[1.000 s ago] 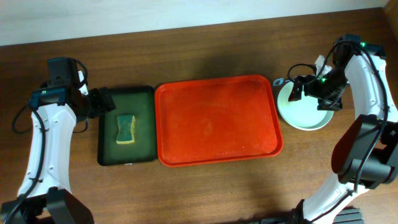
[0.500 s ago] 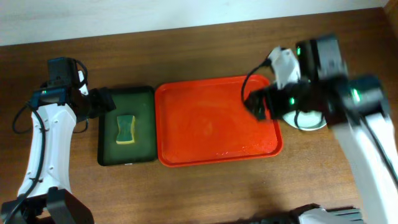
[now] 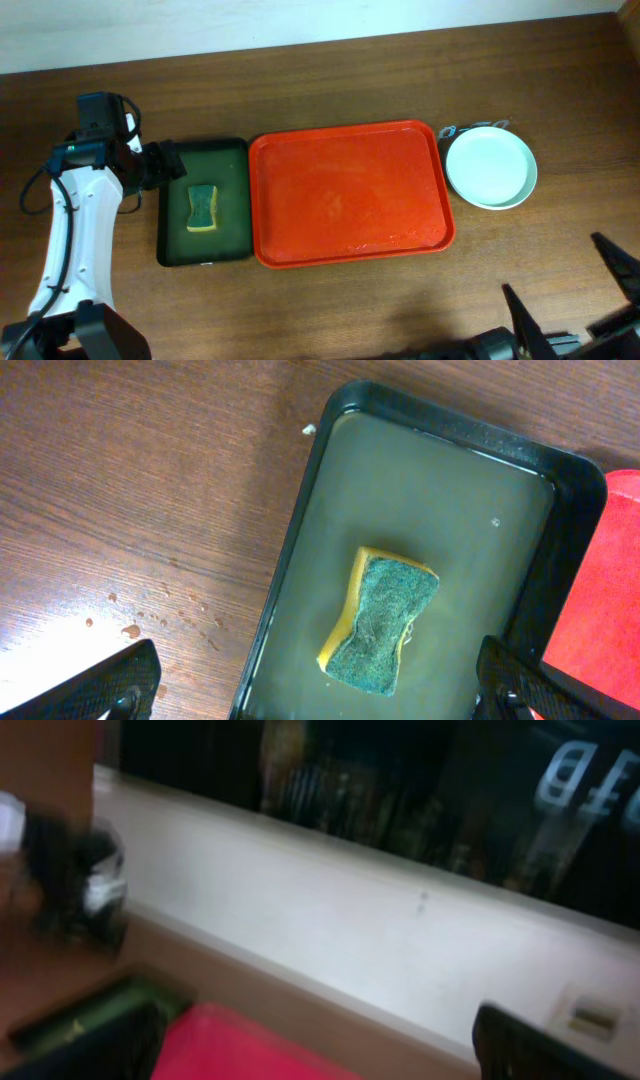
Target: Clean dirty plates on tray and stack at the side
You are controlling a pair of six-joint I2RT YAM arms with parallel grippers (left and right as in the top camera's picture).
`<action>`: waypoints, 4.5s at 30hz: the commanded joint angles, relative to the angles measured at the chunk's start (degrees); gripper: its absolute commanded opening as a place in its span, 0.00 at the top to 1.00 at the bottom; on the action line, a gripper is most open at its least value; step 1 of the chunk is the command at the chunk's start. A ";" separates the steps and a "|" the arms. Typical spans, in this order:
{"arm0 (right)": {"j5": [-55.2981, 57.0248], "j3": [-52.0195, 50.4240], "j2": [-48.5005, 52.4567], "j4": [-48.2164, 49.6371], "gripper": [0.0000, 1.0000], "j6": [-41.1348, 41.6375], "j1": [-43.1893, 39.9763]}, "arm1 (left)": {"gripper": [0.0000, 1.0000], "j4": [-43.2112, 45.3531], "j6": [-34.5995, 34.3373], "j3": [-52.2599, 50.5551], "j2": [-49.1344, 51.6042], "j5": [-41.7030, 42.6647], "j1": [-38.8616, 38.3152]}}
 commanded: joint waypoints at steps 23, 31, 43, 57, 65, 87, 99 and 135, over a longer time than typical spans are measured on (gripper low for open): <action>-2.58 -73.61 -17.90 49.46 0.01 -0.55 -10.27 | 0.01 -0.04 -0.74 0.48 -0.55 0.24 0.11; -2.51 -73.61 -17.90 45.88 0.01 -0.57 -10.27 | 0.01 -0.04 -0.76 0.48 -0.55 0.24 0.11; -2.51 -73.61 -17.90 45.88 0.02 -0.59 -10.27 | 0.01 -0.04 -0.74 0.48 -0.24 0.20 0.11; -2.51 -73.61 -17.90 45.88 0.01 -0.59 -10.27 | 0.01 -0.98 -0.72 0.44 -51.10 -7.17 0.11; -2.51 -73.61 -17.90 45.88 0.02 -0.59 -10.27 | 0.01 -24.13 -0.74 -5.68 -74.75 -5.84 -1.05; -2.51 -73.61 -17.90 45.88 0.02 -0.59 -10.27 | 0.01 78.47 -0.72 -81.57 -95.65 5.44 -1.99; -2.51 -73.61 -17.90 45.88 0.01 -0.59 -10.27 | 0.01 50.95 2.69 -81.53 -95.65 -6.51 -3.10; -2.51 -73.61 -17.90 45.88 0.02 -0.59 -10.27 | 0.01 50.95 2.69 -81.53 -95.58 -6.49 -3.08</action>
